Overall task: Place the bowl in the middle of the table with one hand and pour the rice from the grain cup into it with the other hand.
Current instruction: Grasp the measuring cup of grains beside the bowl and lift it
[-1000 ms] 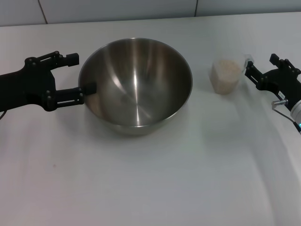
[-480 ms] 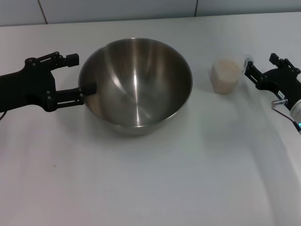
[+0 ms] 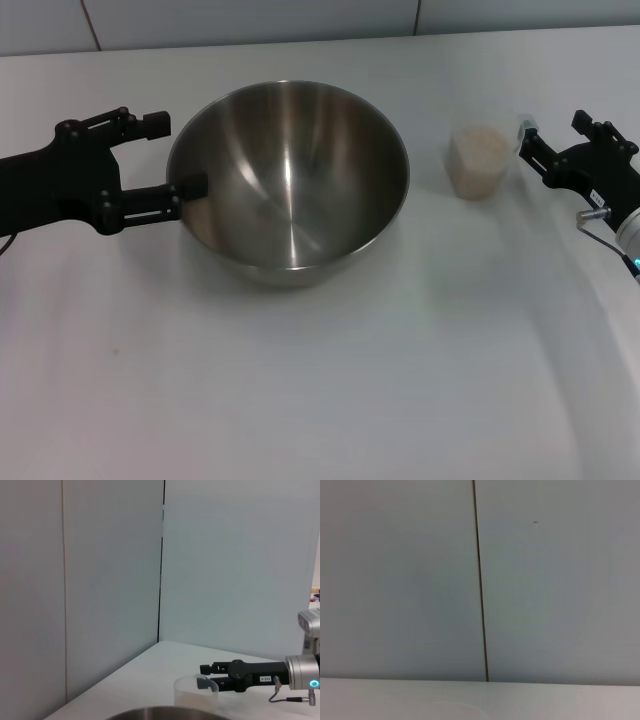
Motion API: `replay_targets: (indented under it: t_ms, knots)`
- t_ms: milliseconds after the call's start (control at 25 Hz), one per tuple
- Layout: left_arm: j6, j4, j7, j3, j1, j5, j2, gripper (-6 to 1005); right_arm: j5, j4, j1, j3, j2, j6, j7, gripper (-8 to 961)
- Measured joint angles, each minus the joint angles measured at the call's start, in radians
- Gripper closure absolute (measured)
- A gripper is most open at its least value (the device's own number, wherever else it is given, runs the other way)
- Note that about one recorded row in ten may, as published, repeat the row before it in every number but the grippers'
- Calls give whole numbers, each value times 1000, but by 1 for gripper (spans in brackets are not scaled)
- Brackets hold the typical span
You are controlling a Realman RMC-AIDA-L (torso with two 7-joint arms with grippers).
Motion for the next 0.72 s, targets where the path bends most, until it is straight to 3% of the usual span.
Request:
replay_targets:
  t_ms: [360,720]
  knots:
    - [0,0,0,-1,-2,-2,0,156,0,0,0,1,0,0,-25,231]
    - [0,0,0,-1,-2,-2,1,157,0,1,-1,3,2,0,-78,495]
